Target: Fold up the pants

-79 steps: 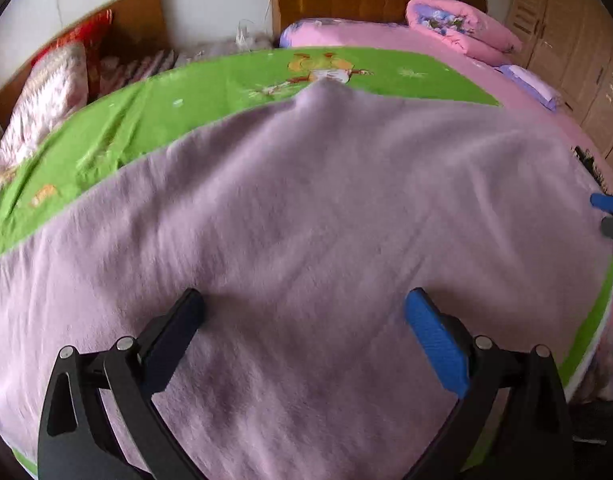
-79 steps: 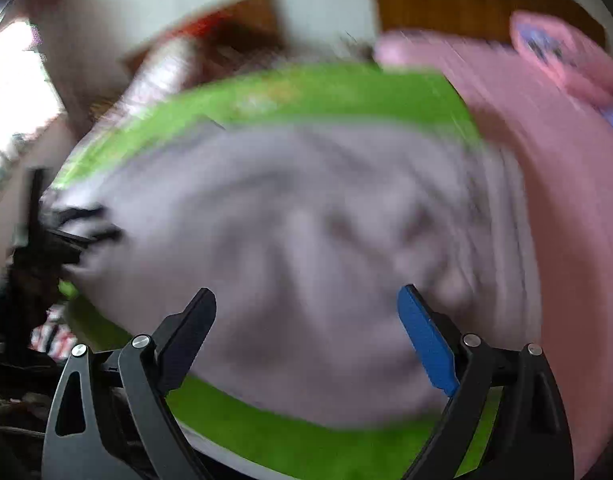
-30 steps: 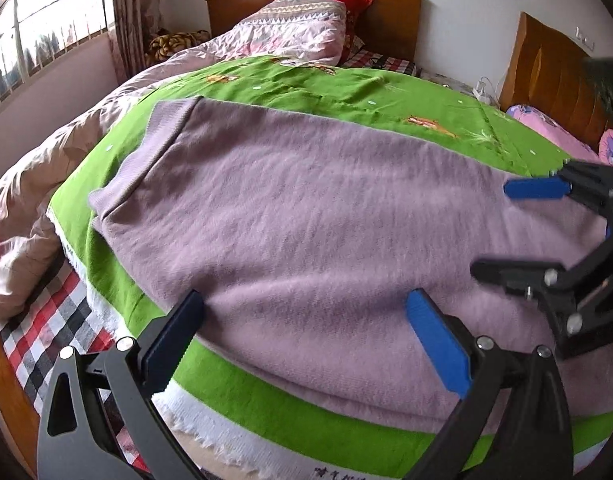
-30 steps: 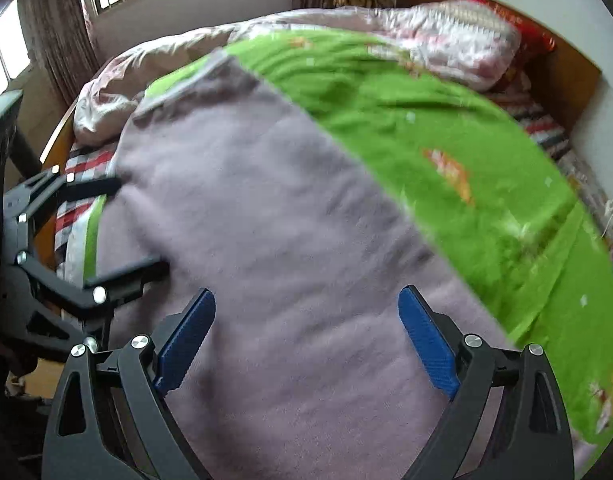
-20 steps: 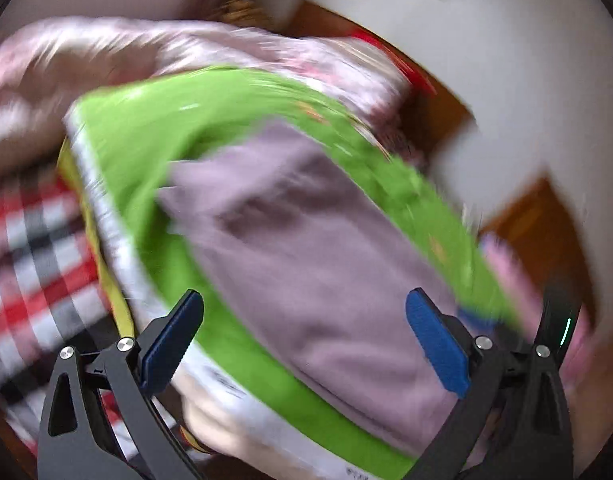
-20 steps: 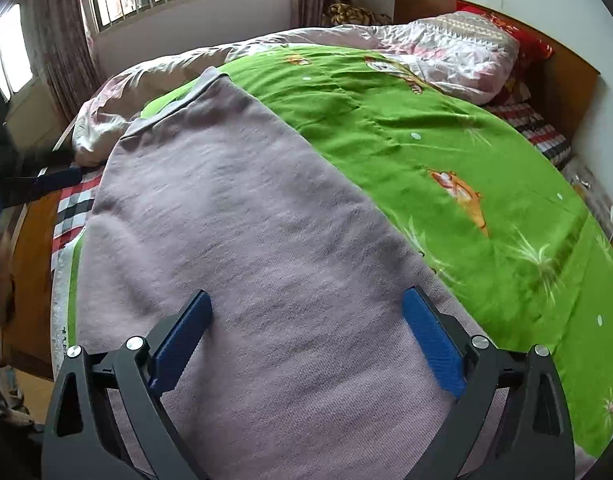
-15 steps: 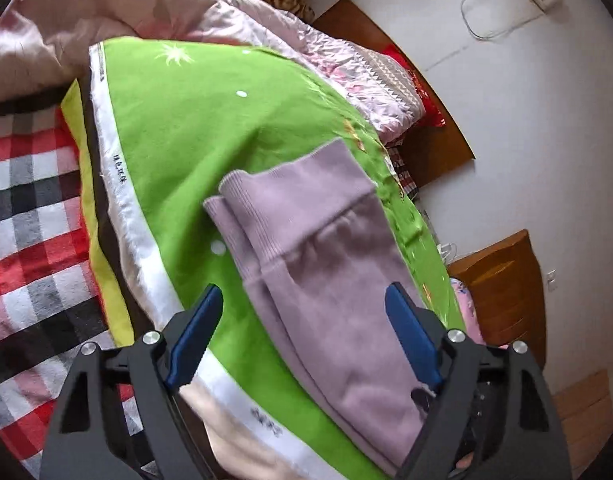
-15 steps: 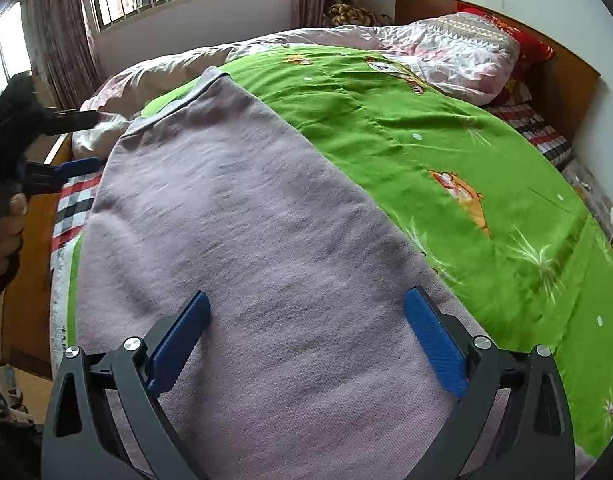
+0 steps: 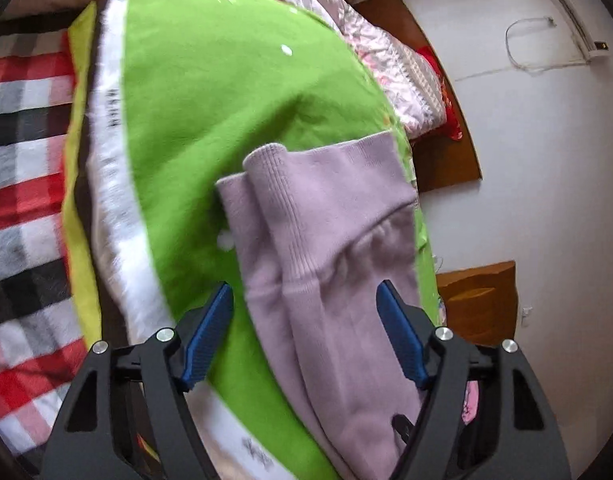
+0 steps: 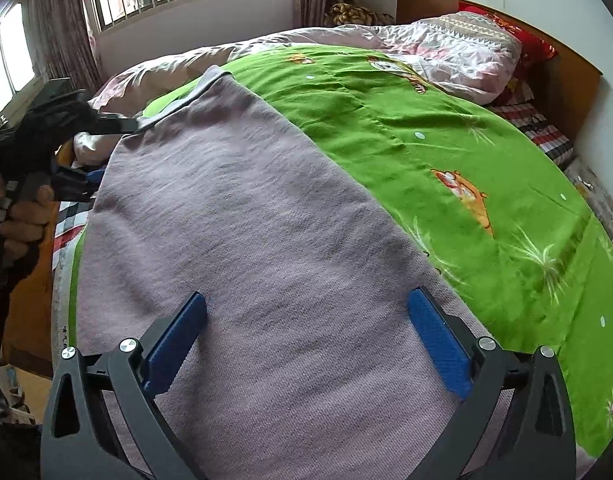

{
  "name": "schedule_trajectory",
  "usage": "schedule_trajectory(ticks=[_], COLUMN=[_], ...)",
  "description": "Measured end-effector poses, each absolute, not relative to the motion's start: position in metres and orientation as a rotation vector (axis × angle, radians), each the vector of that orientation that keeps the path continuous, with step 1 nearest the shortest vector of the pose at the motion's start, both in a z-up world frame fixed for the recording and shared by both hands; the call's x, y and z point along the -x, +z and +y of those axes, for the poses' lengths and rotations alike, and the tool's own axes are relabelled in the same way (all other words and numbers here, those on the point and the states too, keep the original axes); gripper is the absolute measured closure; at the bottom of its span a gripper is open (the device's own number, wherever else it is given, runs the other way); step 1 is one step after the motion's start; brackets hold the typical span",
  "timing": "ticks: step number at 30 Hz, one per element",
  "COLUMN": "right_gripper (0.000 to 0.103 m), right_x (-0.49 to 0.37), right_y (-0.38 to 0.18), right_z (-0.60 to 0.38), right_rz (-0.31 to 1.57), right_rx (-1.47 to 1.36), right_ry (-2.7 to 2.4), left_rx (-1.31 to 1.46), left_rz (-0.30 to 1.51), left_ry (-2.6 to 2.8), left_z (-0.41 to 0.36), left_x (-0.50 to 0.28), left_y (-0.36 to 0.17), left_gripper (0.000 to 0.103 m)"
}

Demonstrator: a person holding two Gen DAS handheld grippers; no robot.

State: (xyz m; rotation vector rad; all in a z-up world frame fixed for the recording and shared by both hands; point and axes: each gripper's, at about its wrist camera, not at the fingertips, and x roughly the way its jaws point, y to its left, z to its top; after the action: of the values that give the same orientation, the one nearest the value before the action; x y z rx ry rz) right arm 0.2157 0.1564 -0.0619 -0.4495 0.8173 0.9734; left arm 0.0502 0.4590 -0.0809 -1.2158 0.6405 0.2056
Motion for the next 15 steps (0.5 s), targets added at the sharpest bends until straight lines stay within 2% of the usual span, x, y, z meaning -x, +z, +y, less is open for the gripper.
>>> schedule_trajectory(ticks=[6,8,9,10,12,15], right_gripper=[0.005,0.005,0.005,0.005,0.005,0.004], right_x=[-0.215,-0.215,-0.215,-0.215,-0.215,-0.216], right_y=[-0.062,-0.062,-0.062,-0.062,-0.062,-0.062], right_z=[0.157,0.157,0.157,0.157,0.157,0.157], right_rz=[0.816,0.815,0.815,0.815,0.816,0.817], right_rx=[0.454,0.454,0.454,0.454,0.454,0.452], right_ry=[0.971,0.970,0.970,0.970,0.971,0.973], left_rx=[1.182,1.181,1.188,1.204,1.234,1.234], left_rz=[0.721,0.675,0.635,0.609,0.567,0.597], left_ry=[0.136,0.150,0.152,0.142,0.124,0.103], left_z=[0.433,0.439,0.447,0.453,0.466,0.477], left_x=[-0.064,-0.067,-0.067,-0.067,-0.071,-0.086], left_y=[-0.090,-0.088,-0.084,-0.083,-0.084,-0.097], left_gripper=[0.029,0.036,0.046,0.049,0.050,0.050])
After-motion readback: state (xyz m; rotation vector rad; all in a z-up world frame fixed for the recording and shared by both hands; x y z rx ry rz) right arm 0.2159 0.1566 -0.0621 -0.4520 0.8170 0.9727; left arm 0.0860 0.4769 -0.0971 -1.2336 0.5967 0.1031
